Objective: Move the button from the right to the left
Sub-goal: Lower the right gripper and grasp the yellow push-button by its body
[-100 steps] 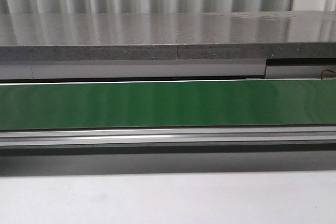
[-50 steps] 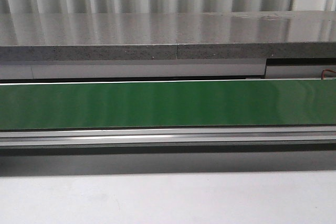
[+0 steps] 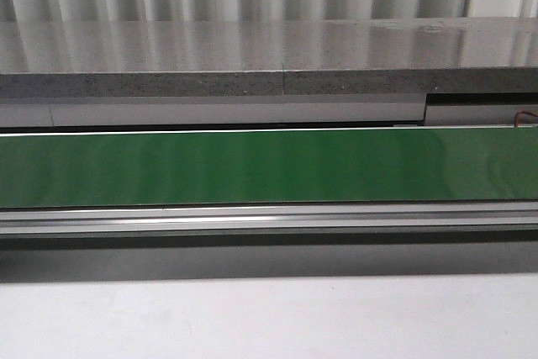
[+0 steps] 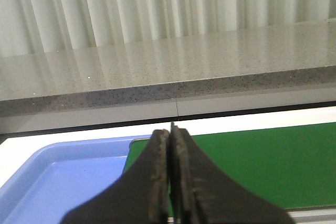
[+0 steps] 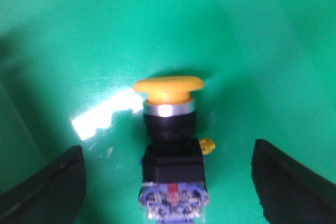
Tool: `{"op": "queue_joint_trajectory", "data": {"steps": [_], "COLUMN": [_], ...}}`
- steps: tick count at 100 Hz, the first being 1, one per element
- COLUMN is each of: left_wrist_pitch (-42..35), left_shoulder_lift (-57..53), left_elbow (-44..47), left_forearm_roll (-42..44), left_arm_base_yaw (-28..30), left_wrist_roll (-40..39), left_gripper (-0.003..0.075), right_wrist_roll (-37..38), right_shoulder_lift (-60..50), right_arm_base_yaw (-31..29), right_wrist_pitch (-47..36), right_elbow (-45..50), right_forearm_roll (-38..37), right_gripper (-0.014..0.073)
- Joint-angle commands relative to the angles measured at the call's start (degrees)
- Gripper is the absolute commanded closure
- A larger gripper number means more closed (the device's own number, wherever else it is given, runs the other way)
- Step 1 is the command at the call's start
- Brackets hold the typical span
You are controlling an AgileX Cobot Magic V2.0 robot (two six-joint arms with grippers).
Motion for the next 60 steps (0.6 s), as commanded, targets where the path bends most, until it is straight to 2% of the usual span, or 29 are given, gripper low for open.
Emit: {"op": "queue_joint_trajectory", "data": {"steps": [1,18,23,30,47,54,60], "left_wrist_pitch": [-4.62,-4.62,-4.62,-4.62,-4.62,-4.62,-4.62], "left_shoulder_lift": [-1.90,-1.90,-1.90,-1.90,-1.90,-1.90,-1.90], "left_elbow": [1.48,1.48,1.48,1.48,1.48,1.48,1.48], "left_forearm_roll": [-0.15,-0.15,-0.15,-0.15,-0.15,-0.15,-0.15], "left_arm_base_yaw": [0.07,0.07,0.07,0.07,0.07,0.07,0.07], "left_wrist_roll": [-0.65,-0.65,-0.65,-0.65,-0.65,-0.65,-0.65], "left_gripper": [0.0740,0.0740,0.0740,0.0740,0.0740,0.0740,0.0740], "right_wrist_roll": [-0.44,-0.44,-0.44,-0.44,-0.44,-0.44,-0.44], "right_shoulder_lift": [-1.24,0.81,1.07,1.07,1.07,0.92,0.29], "right_arm_base_yaw": [-0.33,-0.33,-0.33,-0.33,-0.33,-0.56,-0.84], "right_wrist_pitch": [-3.34,-3.67,-3.52,-3.39,-2.79,-2.22,-1.38], "right_elbow": [-1.83,-1.83,-1.83,-1.83,-1.83,-1.83,-1.83], "right_forearm_roll": [0.03,-0.04,0.01,0.01,0.01,0.07,0.17], "right_gripper": [-0.0041,-0.0038,-0.0015,0.0082,0.0454,0.0518,0.0521]}}
